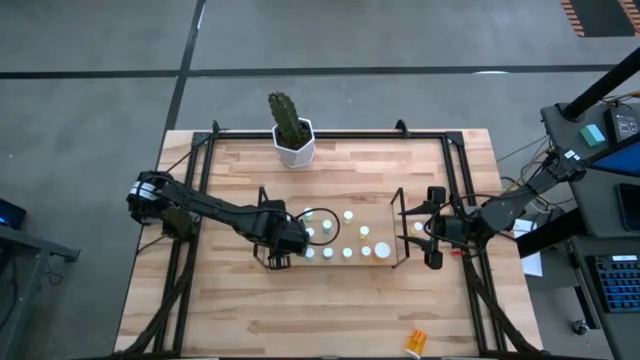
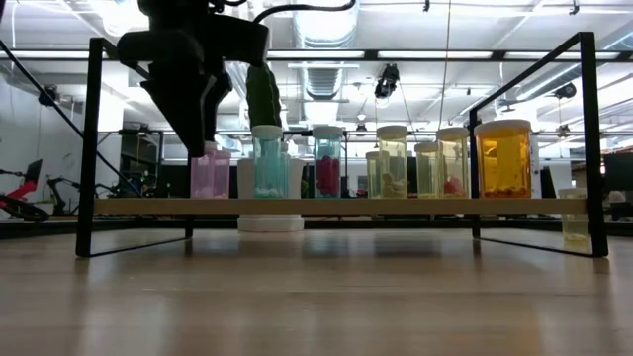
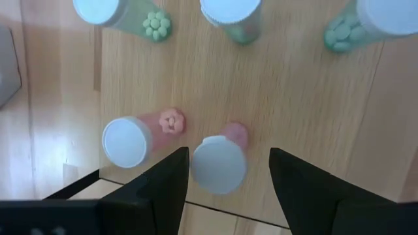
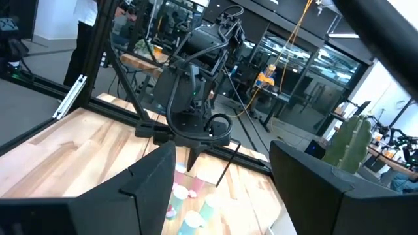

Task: Pick and place medicine bottles onto shelf by color
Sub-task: Adjust the pink pill bottle on the shelf

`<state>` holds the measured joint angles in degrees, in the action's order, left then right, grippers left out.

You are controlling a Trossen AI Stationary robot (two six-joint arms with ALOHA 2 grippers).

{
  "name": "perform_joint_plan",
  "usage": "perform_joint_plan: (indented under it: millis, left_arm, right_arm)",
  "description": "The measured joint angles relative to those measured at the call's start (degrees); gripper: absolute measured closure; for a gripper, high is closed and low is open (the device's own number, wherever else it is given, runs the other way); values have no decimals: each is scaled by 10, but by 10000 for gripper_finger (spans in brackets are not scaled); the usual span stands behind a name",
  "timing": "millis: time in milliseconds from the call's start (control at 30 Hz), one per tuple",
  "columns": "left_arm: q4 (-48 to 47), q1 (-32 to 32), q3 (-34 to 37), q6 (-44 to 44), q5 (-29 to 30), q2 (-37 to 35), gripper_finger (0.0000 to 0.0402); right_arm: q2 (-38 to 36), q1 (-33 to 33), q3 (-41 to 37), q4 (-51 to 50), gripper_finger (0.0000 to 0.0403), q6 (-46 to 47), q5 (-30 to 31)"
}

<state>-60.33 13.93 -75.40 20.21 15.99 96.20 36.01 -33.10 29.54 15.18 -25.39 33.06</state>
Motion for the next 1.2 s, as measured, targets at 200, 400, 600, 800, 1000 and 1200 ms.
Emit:
perform_joint_plan:
  millis: [200, 400, 600, 800, 1000, 1200]
  left_arm:
    - [-2, 0, 2, 1, 0, 0, 215]
    - [-1, 0, 5, 4, -6, 0, 266]
    - [-1, 0, 4, 5, -9, 0, 304]
    - [15, 13, -6, 13, -40, 0, 302]
    - [15, 36, -17, 38, -42, 0, 301]
    - [14, 42, -12, 40, -44, 3, 301]
  right_arm:
    - [0, 0, 0, 0, 165, 0, 0]
    - [0, 0, 0, 0, 165, 0, 0]
    - [0, 0, 0, 0, 165, -1, 0]
    - [0, 0, 0, 0, 165, -2, 0]
    - [0, 0, 0, 0, 165, -2, 0]
    - [0, 0, 0, 0, 165, -2, 0]
